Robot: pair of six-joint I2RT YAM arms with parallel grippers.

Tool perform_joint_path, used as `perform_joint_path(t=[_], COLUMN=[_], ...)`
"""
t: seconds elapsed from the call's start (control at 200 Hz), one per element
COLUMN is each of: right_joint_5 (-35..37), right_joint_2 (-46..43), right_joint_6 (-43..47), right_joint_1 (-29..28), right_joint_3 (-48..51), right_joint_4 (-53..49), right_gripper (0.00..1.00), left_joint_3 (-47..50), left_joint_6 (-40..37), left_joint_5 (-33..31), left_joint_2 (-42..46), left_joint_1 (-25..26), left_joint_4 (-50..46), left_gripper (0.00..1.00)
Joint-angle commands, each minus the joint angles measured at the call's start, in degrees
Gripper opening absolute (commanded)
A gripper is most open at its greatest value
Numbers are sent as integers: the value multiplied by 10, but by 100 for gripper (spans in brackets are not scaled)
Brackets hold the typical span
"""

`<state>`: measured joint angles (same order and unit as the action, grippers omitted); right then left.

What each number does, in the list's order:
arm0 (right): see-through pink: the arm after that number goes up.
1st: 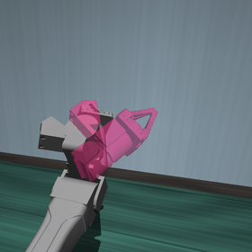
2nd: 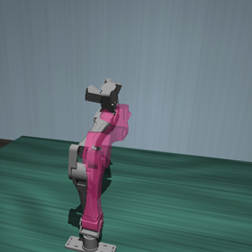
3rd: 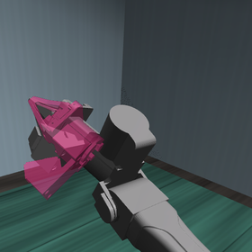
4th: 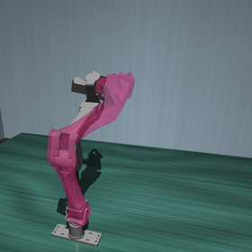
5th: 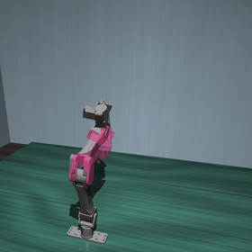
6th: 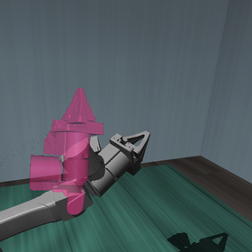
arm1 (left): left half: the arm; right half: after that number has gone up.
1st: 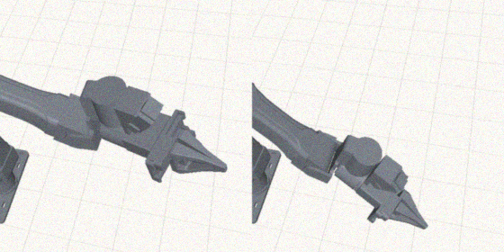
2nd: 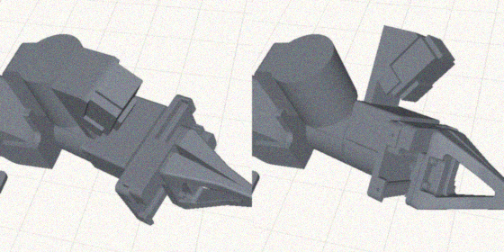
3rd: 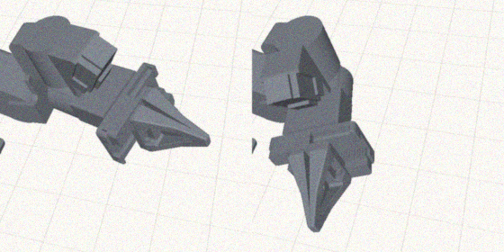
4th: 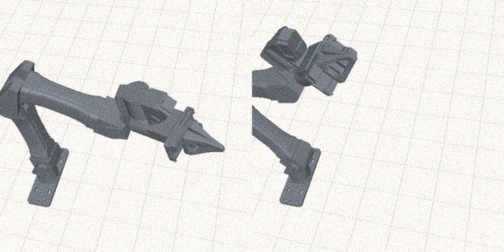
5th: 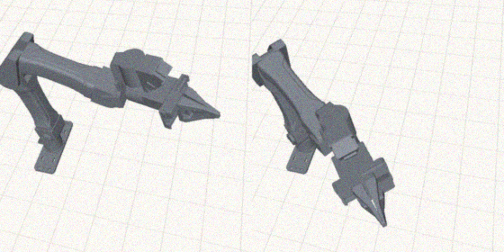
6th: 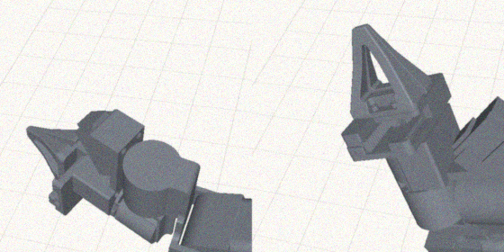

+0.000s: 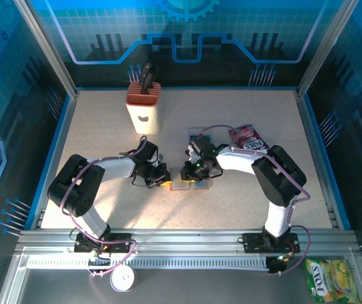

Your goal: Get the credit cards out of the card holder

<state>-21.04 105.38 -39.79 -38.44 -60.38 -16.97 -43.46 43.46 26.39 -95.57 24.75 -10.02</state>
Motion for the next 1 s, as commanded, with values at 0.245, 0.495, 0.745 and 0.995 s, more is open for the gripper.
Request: perform_joint_path(t=[0.245,0.495,0.745,0.995], right_joint_5=[7,-40,-80,-109], right_joint_2=[-2,1,8,5], right_joint_6=[28,34,39,18], right_joint_1=[25,38,44,44], right_joint_3=[4,25,37,62], right_joint_4=[-29,8,22,65], right_gripper=[25,24,23,22], left_joint_3=[-20,-32,-59,-90], left_joint_6=[-18,-26,-36,-42], left_joint_5=[-15,-23,-29,-27], left_joint_2=[-8,-8,-15,-15], left_joint_1=[-1,-1,-3,-5], left_joint_4=[-49,-63,-81,-96], left_gripper=[5,4,4,4])
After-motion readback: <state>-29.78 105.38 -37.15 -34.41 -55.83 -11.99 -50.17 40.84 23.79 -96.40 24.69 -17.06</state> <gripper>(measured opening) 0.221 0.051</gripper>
